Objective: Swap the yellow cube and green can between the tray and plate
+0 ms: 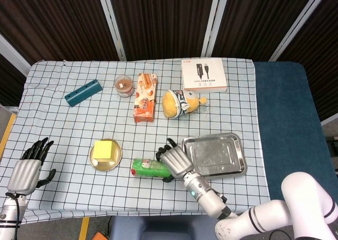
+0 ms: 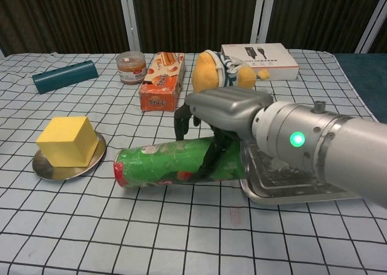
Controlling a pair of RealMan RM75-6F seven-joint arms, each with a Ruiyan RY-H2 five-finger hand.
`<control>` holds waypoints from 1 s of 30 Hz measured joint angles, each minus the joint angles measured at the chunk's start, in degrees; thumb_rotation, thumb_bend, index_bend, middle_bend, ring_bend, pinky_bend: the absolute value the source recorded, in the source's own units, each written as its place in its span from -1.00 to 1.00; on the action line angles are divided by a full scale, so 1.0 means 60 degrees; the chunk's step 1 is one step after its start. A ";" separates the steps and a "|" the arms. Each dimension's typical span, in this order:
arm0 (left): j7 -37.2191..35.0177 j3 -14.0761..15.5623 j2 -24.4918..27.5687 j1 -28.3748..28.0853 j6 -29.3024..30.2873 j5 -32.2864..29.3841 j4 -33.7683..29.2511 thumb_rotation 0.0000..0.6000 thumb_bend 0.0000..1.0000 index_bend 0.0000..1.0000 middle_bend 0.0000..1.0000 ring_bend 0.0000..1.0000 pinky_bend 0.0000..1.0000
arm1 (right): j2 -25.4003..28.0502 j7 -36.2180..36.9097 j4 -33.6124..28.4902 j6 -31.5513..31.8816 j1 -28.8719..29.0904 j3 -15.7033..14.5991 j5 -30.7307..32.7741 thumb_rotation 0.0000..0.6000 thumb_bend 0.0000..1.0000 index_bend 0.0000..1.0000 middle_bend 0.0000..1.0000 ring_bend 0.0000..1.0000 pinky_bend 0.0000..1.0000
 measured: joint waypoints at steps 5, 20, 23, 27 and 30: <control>0.0090 -0.0003 0.0004 0.0023 0.0023 0.0047 -0.0040 1.00 -0.26 -1.00 -0.99 -1.00 -0.62 | 0.1103 0.0376 -0.0551 0.0449 -0.0582 -0.0090 -0.0534 1.00 -0.96 0.38 -0.22 -0.29 -0.59; 0.0357 -0.0041 -0.0038 0.0086 0.0024 0.0064 -0.0141 1.00 -0.26 -1.00 -0.99 -1.00 -0.62 | 0.3730 0.4465 0.0412 0.0221 -0.2858 -0.1001 -0.3077 1.00 -0.96 0.37 -0.22 -0.29 -0.59; 0.0410 -0.0044 -0.0048 0.0086 0.0012 0.0071 -0.0145 1.00 -0.26 -1.00 -0.99 -1.00 -0.62 | 0.3781 0.5005 0.0976 -0.0131 -0.3069 -0.1083 -0.3525 1.00 -0.96 0.28 -0.24 -0.35 -0.60; 0.0418 -0.0056 -0.0047 0.0101 0.0034 0.0085 -0.0152 1.00 -0.26 -1.00 -0.99 -1.00 -0.62 | 0.3738 0.5563 0.1523 -0.0516 -0.3239 -0.1077 -0.4060 1.00 -0.96 0.04 -0.36 -0.49 -0.61; 0.0408 -0.0068 -0.0049 0.0114 0.0055 0.0102 -0.0145 1.00 -0.26 -1.00 -0.99 -1.00 -0.61 | 0.3757 0.5940 0.1671 -0.0687 -0.3335 -0.1058 -0.4426 1.00 -0.96 -0.18 -0.55 -0.70 -0.68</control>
